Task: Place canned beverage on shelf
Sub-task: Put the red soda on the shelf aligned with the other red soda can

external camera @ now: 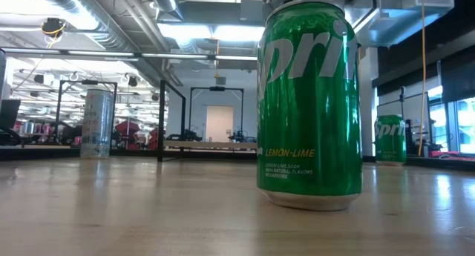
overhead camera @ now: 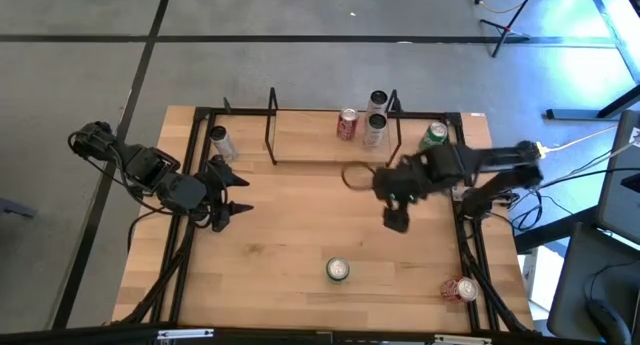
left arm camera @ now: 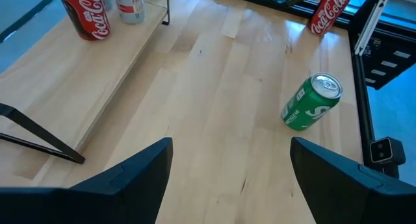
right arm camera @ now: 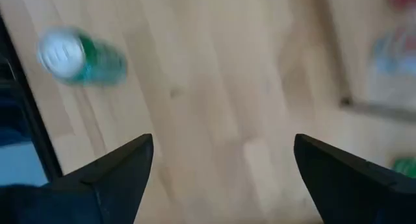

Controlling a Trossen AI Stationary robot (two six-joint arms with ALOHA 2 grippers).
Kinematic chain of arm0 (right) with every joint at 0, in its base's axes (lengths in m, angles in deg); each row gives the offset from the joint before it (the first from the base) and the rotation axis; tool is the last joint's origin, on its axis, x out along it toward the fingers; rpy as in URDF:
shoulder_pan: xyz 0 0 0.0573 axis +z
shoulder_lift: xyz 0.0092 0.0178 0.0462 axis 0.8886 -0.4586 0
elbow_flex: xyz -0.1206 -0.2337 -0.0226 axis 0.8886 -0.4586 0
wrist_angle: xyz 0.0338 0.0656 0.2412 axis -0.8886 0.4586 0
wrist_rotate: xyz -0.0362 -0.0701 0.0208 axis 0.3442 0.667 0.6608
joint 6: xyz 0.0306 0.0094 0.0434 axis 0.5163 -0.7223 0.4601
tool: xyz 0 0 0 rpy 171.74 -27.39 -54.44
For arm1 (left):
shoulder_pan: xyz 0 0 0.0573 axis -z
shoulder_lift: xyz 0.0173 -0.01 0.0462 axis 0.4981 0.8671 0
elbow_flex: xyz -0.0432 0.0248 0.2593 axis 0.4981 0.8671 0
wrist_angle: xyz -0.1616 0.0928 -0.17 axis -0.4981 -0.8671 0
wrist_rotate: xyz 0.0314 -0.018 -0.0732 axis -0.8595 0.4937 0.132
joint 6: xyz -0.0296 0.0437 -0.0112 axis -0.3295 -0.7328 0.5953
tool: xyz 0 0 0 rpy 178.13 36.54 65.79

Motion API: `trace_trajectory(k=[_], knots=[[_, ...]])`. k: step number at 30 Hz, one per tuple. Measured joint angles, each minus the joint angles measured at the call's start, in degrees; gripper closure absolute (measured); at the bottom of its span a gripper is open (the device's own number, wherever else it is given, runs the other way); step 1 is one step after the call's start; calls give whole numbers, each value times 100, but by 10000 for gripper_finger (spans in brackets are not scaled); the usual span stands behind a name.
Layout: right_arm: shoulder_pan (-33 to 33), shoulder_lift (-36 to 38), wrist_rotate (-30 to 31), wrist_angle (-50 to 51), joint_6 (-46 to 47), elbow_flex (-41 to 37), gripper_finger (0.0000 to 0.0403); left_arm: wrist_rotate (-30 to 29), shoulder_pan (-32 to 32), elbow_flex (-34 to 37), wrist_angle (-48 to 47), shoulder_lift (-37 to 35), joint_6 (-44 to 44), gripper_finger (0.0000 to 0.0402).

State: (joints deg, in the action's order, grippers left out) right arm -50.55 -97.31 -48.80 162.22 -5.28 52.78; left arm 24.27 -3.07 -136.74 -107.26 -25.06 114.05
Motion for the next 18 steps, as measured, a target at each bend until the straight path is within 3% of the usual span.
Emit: trace_trajectory(k=[9,13,18], knots=[[1538,1603,-525,-32,3208,-2473,45,1,0,-2,4,-2,-116,104],[2547,1862,-880,-307,4422,-2980,45,34,0,-1,2,-2,-115,104],[3578,1699,-1261,-580,5129,-3164,45,36,0,0,1,-2,-115,104]])
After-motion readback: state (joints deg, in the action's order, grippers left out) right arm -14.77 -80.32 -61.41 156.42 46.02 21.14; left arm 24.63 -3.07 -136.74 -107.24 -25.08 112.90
